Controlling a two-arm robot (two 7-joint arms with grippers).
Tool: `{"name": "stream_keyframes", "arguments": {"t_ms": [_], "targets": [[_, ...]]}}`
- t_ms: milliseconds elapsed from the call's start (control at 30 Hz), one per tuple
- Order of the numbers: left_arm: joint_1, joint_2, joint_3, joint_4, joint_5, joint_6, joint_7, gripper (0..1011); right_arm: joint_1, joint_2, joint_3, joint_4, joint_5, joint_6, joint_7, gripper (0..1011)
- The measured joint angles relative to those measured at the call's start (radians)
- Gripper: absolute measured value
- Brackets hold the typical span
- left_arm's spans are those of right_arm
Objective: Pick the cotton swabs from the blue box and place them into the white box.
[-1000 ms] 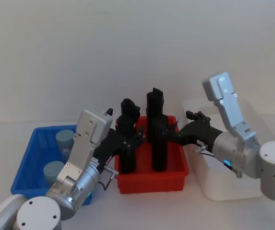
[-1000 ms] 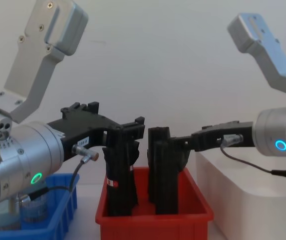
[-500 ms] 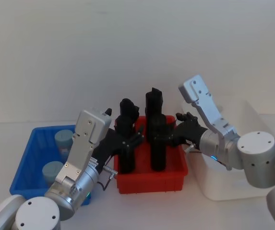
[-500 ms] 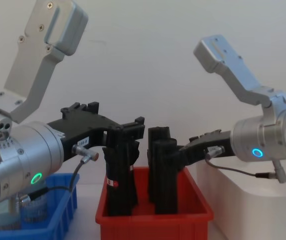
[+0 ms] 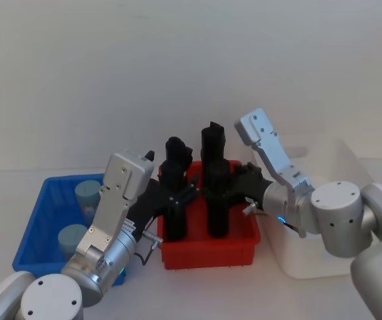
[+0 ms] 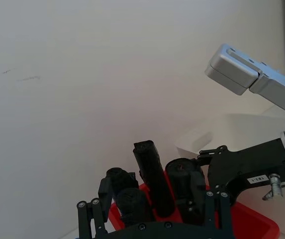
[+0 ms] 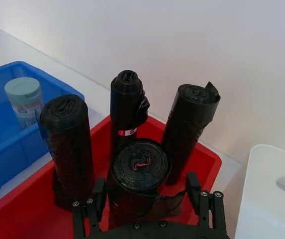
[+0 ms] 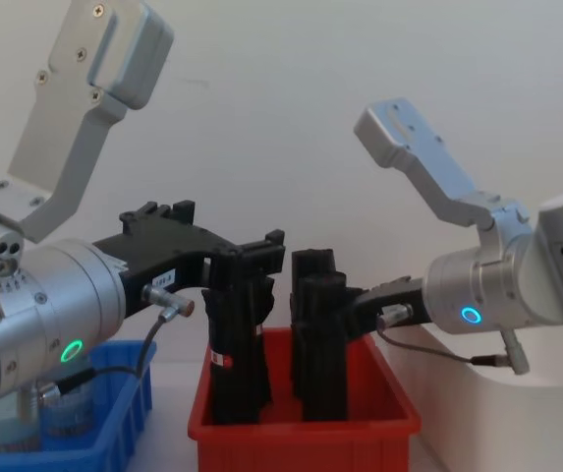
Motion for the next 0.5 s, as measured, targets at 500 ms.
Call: {"name": "stream_keyframes", "arguments": {"t_ms": [500], "targets": [[0.0,0.0,0.0,0.0,0.0,0.0,0.0,1004,0.037,-0.031,-0.008,0.073,0.055,-0.015,-0.003,1002]]}}
